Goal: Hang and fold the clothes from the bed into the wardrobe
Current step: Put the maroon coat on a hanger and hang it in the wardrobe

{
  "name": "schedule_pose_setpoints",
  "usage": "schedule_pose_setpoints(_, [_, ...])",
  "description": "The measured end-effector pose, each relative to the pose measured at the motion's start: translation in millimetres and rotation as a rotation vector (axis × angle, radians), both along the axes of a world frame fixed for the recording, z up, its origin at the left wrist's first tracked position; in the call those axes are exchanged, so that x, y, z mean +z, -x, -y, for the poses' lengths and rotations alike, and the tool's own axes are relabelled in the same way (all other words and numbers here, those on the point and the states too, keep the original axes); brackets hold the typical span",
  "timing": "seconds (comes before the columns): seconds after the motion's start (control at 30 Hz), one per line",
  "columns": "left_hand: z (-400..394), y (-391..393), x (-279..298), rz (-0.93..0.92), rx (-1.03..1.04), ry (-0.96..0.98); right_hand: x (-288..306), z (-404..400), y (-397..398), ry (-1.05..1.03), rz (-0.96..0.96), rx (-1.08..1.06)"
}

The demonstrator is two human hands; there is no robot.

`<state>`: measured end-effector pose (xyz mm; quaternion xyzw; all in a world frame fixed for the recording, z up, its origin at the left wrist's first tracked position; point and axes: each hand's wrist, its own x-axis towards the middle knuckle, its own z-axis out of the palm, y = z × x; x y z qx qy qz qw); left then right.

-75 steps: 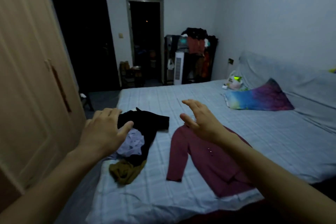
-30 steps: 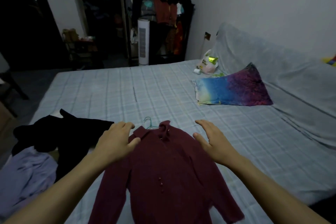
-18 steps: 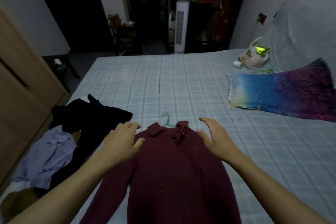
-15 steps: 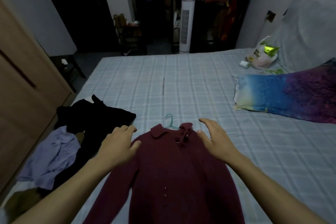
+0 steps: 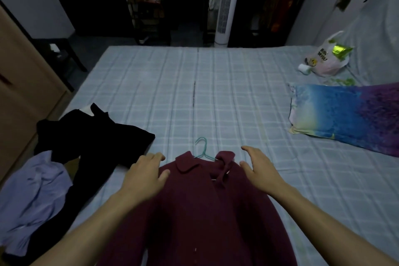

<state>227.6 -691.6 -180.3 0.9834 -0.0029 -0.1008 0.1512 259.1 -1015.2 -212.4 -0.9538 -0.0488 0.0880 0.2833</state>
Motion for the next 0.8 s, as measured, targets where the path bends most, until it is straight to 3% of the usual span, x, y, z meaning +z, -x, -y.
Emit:
schedule_pose_setpoints(0.23, [-12, -75, -95, -0.118, -0.037, 0.002, -95, -6, -68, 0.044, -0.156, -0.053])
schedule_pose_setpoints(0.53, [-1, -153, -213, -0.216, -0.079, 0.098, -195, -22, -139, 0.092, -0.176, 0.019])
schedule_pose_setpoints(0.7, [13, -179, -264, -0.258, -0.154, 0.081, -232, -22, -160, 0.284, -0.342, 0.166])
schedule_pose_setpoints(0.8, [20, -183, -290, -0.331, -0.174, 0.04, -251, -17, -154, 0.285, -0.472, 0.197])
